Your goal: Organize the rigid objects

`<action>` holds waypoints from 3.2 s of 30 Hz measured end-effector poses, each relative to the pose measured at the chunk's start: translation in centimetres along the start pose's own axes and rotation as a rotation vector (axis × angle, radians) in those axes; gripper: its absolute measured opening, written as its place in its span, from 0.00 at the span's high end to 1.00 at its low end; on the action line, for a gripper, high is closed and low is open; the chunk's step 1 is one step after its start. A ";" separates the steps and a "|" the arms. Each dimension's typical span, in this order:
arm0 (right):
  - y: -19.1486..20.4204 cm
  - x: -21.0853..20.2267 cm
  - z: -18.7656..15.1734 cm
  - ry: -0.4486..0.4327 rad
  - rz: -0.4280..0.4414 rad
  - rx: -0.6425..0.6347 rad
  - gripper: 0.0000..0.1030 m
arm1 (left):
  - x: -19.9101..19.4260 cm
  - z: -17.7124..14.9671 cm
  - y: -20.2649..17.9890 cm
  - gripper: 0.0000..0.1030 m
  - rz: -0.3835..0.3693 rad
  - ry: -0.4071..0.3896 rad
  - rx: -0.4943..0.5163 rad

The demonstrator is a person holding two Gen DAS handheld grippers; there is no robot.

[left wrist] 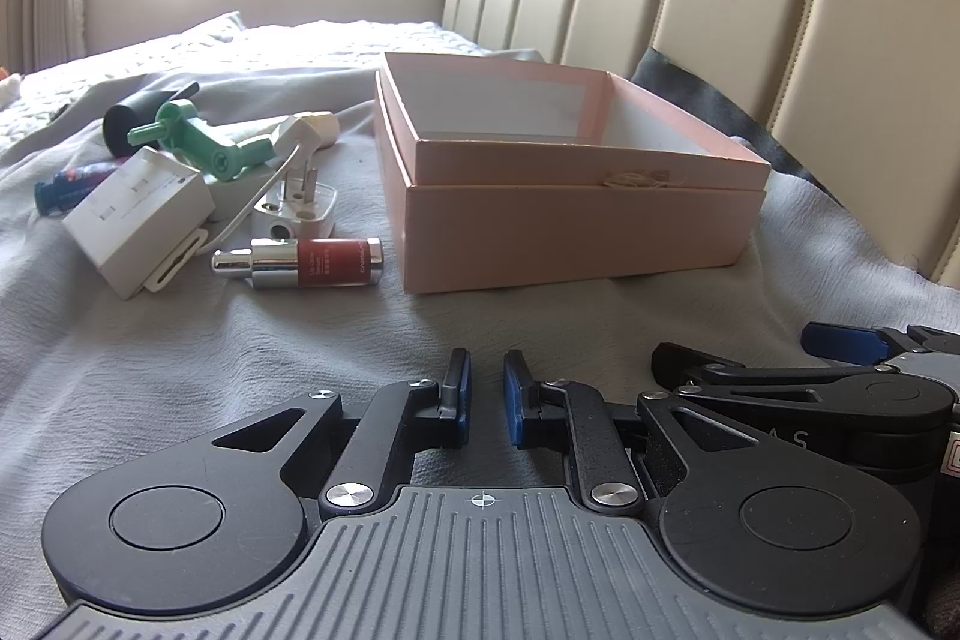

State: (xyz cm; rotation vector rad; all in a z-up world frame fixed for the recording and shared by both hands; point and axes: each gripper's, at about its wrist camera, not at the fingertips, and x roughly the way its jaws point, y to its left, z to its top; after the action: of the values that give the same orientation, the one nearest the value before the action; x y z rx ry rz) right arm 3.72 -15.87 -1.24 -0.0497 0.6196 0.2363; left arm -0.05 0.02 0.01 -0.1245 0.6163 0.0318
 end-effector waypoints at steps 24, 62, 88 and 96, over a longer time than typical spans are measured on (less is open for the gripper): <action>0.1 0.1 0.1 0.001 0.000 0.001 0.00 | -0.1 0.0 -0.3 0.84 0.008 -0.002 0.012; -1.6 0.7 1.8 0.116 0.090 0.008 0.00 | -0.3 0.0 0.4 0.84 -0.024 -0.013 -0.047; -3.0 -0.1 1.6 0.122 0.203 -0.110 0.00 | 9.4 17.2 21.4 0.52 0.168 0.121 -0.005; -3.1 -0.1 1.6 0.112 0.212 -0.102 0.00 | 12.1 16.2 21.3 0.45 0.214 0.084 0.004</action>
State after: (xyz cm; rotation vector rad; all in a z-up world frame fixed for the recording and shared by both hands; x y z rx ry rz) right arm 5.21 -18.72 0.04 -0.0966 0.7248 0.4728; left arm 17.74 23.09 3.80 -0.0554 0.7118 0.2336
